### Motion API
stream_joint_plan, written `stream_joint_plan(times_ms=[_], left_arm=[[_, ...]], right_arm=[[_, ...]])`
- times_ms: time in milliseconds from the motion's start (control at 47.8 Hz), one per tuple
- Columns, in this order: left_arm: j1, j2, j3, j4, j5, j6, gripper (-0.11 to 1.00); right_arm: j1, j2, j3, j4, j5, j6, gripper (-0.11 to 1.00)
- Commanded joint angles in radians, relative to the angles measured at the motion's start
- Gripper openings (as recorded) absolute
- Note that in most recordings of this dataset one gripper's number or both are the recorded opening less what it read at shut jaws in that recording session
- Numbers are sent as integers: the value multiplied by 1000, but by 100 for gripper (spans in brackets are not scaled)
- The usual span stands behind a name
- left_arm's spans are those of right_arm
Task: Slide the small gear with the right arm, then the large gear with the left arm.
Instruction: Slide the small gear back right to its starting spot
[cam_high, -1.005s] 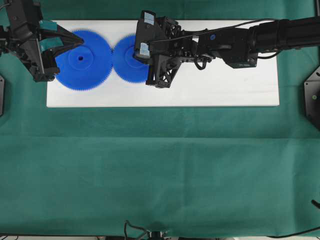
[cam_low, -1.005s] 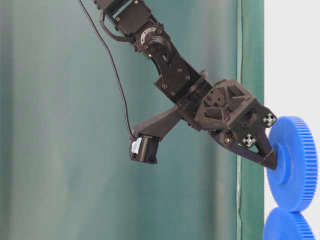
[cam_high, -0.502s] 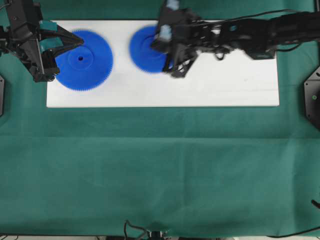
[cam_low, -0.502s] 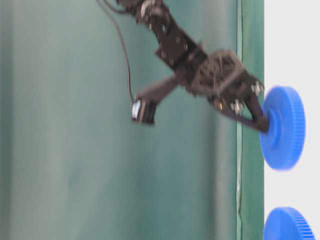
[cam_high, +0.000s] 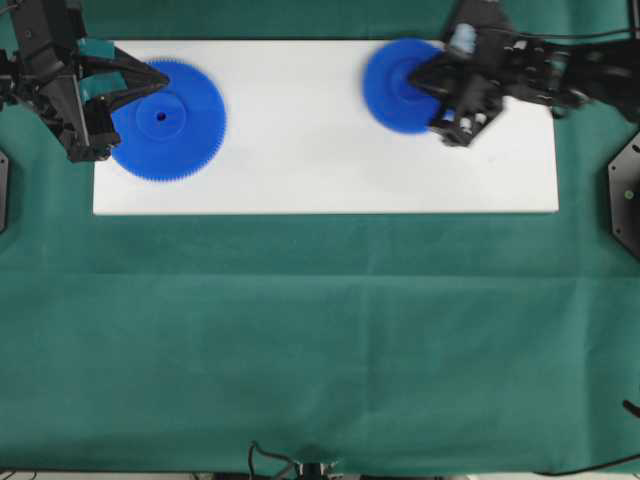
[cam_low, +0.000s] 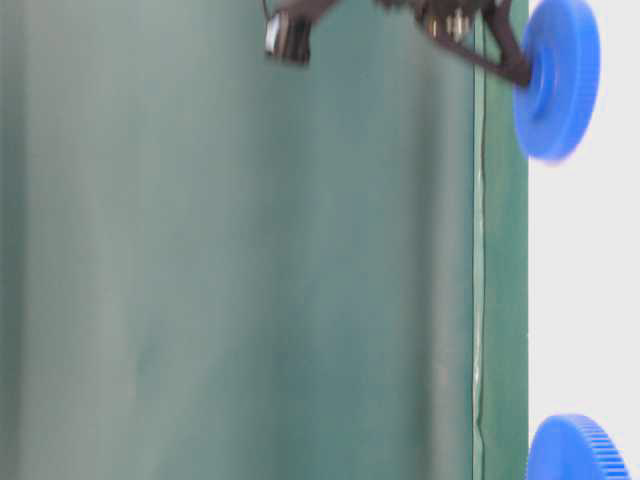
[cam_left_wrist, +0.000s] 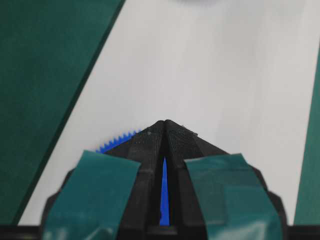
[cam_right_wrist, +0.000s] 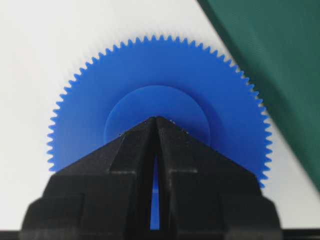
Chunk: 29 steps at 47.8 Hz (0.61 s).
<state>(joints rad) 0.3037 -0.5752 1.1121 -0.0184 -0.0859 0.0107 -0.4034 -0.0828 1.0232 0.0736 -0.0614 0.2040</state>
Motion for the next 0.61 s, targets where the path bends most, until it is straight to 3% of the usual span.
stream_joint_plan(times_ms=[0,293,586], left_arm=[[2,-3,-31,-2,-15,0,0],[2,-2,-32,-2,-15,-2,0],[2,0,-34,-3,-15,-2,0]], right_arm=[[-9,-38,121,26,20,18,52],[-9,-230,268,64,77,40,52],[-14,-353,293,63,109,46,52]])
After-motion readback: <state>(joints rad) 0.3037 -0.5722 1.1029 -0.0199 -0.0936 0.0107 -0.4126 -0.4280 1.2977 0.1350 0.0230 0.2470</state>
